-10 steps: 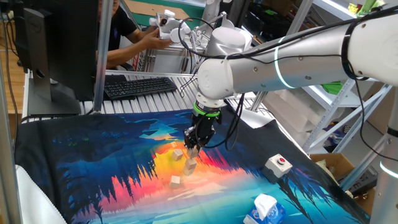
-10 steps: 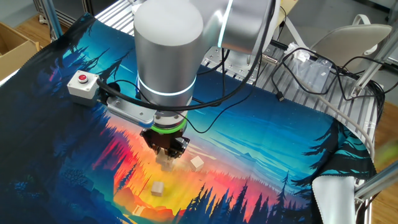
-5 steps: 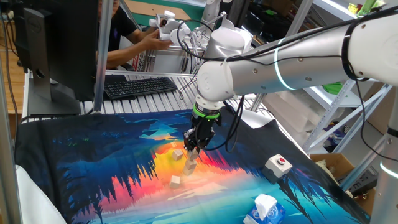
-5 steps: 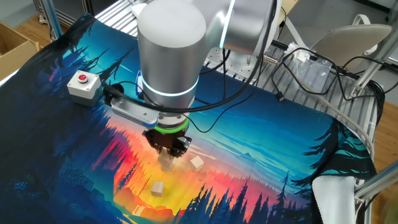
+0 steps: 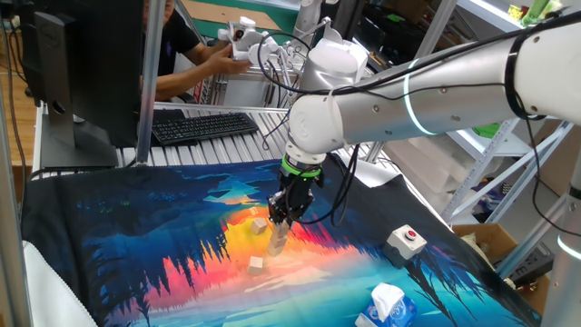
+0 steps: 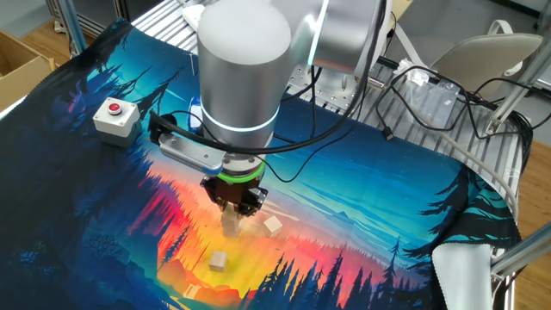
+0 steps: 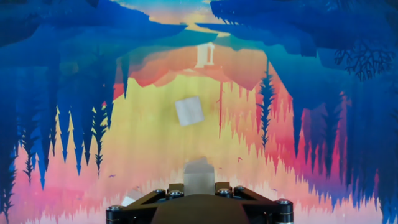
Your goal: Stack the blocks in a vertical line of five
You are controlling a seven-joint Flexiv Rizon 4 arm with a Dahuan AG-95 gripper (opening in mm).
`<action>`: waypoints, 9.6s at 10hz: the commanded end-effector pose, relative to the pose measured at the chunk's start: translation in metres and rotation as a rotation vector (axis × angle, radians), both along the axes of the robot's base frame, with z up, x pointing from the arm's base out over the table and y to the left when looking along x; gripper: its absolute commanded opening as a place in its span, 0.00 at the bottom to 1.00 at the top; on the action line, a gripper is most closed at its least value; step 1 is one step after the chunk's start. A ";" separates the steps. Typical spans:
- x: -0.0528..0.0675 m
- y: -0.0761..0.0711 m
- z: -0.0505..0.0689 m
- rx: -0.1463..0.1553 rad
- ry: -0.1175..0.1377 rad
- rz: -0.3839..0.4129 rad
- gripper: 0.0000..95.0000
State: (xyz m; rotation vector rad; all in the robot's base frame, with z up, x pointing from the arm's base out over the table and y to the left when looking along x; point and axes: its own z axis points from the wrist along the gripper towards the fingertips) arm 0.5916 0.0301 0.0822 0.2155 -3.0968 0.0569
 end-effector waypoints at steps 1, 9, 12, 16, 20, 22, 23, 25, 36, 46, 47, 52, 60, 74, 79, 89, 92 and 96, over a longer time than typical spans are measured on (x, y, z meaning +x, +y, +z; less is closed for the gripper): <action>0.000 0.000 0.000 0.000 0.002 0.000 0.00; 0.001 0.000 -0.001 -0.002 -0.005 0.016 0.20; 0.001 0.001 -0.001 -0.003 -0.008 0.013 0.20; 0.001 0.001 -0.002 -0.007 -0.012 0.007 0.40; 0.002 0.000 -0.003 -0.005 -0.006 -0.001 0.40; 0.005 0.000 -0.002 -0.007 -0.005 -0.007 0.40; 0.006 0.000 -0.002 -0.005 -0.007 -0.017 0.40; 0.012 0.000 -0.003 -0.003 -0.008 -0.021 0.40; 0.071 0.019 -0.014 -0.005 -0.006 -0.023 0.40; 0.085 0.023 -0.039 -0.021 -0.017 0.057 0.40; 0.085 0.022 -0.041 -0.024 -0.016 0.080 0.40; 0.087 0.023 -0.054 -0.022 -0.014 0.104 0.40; 0.087 0.021 -0.066 -0.022 -0.021 0.104 0.20; 0.077 0.007 0.005 -0.038 0.014 0.063 0.00; 0.058 0.004 0.023 -0.037 0.040 0.035 0.00; 0.027 0.004 0.032 -0.037 0.059 -0.016 0.00; 0.025 0.005 0.030 -0.037 0.060 -0.015 0.00; 0.022 0.005 0.030 -0.042 0.061 -0.008 0.00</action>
